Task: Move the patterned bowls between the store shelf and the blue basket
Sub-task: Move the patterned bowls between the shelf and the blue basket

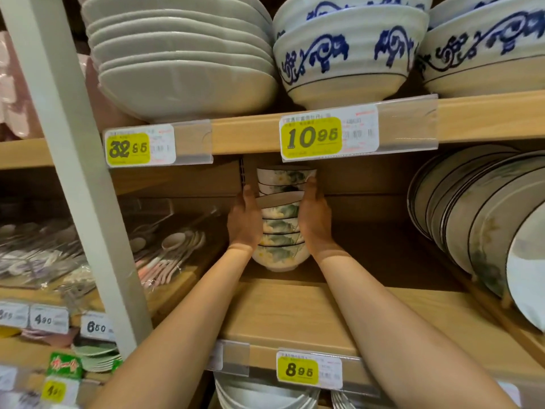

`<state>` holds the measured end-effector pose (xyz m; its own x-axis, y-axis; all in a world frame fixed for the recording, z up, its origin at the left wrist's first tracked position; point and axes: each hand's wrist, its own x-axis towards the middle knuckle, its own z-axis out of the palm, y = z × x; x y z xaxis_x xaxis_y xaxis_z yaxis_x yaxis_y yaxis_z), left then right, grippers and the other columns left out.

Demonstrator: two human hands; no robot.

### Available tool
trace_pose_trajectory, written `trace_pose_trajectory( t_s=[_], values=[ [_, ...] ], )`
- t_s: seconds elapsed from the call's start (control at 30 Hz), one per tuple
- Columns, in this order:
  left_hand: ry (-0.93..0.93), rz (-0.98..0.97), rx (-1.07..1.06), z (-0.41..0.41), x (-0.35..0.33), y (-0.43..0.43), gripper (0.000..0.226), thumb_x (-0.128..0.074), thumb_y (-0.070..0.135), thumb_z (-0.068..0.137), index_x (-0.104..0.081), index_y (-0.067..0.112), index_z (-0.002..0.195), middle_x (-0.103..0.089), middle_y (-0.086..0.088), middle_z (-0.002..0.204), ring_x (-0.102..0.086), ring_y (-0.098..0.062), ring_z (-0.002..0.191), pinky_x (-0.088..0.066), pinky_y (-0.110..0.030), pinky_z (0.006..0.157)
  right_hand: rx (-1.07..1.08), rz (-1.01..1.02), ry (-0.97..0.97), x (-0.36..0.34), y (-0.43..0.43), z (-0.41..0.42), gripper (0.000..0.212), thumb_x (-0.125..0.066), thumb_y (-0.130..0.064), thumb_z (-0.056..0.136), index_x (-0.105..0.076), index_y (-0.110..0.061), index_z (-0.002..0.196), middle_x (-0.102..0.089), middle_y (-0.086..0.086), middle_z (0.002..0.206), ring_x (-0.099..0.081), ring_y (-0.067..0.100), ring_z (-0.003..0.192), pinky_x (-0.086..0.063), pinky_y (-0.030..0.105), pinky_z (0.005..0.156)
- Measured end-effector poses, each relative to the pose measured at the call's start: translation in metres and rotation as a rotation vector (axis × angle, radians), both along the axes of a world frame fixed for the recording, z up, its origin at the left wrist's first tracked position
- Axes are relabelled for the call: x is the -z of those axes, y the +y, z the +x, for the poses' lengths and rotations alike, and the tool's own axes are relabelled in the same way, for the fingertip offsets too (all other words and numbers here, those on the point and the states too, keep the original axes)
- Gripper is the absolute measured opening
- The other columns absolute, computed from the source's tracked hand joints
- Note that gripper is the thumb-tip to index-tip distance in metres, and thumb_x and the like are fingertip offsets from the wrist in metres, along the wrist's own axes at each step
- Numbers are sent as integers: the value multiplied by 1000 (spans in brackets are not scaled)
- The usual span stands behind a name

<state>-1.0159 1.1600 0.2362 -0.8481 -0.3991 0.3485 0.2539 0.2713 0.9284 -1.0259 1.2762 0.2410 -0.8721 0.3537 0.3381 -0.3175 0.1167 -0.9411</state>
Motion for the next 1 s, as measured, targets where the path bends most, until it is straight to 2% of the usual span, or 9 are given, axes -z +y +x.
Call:
trace_pose_trajectory(
  t_s=[0.1, 0.23, 0.33, 0.47, 0.53, 0.67, 0.77, 0.87, 1.0],
  values=[
    [4, 62, -69, -1, 1, 6, 65, -25, 55, 100, -59, 7, 128, -56, -21, 133, -50, -36, 124, -33, -38, 101, 14, 26, -2, 2, 0, 1, 56, -22, -49, 102, -50, -14, 135, -53, 16, 136, -46, 33, 126, -32, 31, 99],
    [91, 50, -83, -4, 1, 8, 50, -25, 43, 103, -51, 16, 137, -53, -16, 139, -46, -34, 128, -32, -37, 101, 34, 170, 21, 6, 2, 2, 46, -23, -31, 104, -48, -5, 132, -52, 16, 130, -48, 31, 118, -33, 26, 85],
    [121, 73, -74, -4, 3, 7, 46, -26, 39, 104, -51, 16, 135, -55, -14, 136, -49, -34, 124, -34, -35, 95, 11, 142, -7, 4, 3, 0, 38, -25, -21, 104, -51, -2, 124, -54, 17, 127, -50, 34, 116, -37, 32, 90],
    [130, 81, -60, -3, 3, 8, 44, -26, 37, 104, -51, 17, 134, -55, -12, 135, -49, -30, 123, -30, -31, 89, 9, 96, 1, 3, 2, 2, 36, -29, -20, 103, -53, -1, 122, -57, 17, 123, -53, 34, 112, -35, 28, 82],
    [128, 76, -58, -3, 3, 7, 43, -27, 37, 104, -51, 17, 133, -56, -12, 132, -50, -30, 120, -29, -31, 88, 18, 130, 18, 5, 2, 4, 39, -30, -21, 103, -49, -2, 131, -56, 16, 127, -52, 31, 116, -35, 24, 84],
    [130, 66, -61, -3, 3, 6, 38, -31, 33, 102, -56, 16, 125, -58, -4, 112, -48, -21, 100, -30, -31, 85, 6, 103, 20, 3, 2, 6, 38, -32, -19, 102, -47, -4, 134, -53, 16, 132, -51, 31, 119, -37, 28, 91],
    [83, 55, -78, -5, 3, 6, 30, -32, 30, 101, -58, 15, 104, -55, 4, 91, -49, -23, 92, -31, -32, 81, 13, 76, 23, 1, 2, 7, 37, -32, -17, 102, -51, -9, 132, -54, 15, 133, -50, 32, 119, -35, 29, 90],
    [-46, -51, -117, -3, 0, 3, 28, -29, 25, 103, -54, 12, 101, -56, -8, 103, -48, -28, 92, -34, -33, 78, 32, 100, 51, 1, 1, 8, 38, -33, -19, 101, -52, -15, 134, -54, 13, 134, -46, 31, 124, -36, 35, 100],
    [-50, -125, -102, 5, -4, 4, 30, -29, 29, 102, -53, 13, 95, -59, -15, 107, -52, -30, 96, -31, -31, 79, 61, 135, 84, -1, 0, 8, 37, -36, -21, 101, -52, -18, 134, -55, 12, 133, -46, 30, 124, -36, 39, 104]
  ],
)
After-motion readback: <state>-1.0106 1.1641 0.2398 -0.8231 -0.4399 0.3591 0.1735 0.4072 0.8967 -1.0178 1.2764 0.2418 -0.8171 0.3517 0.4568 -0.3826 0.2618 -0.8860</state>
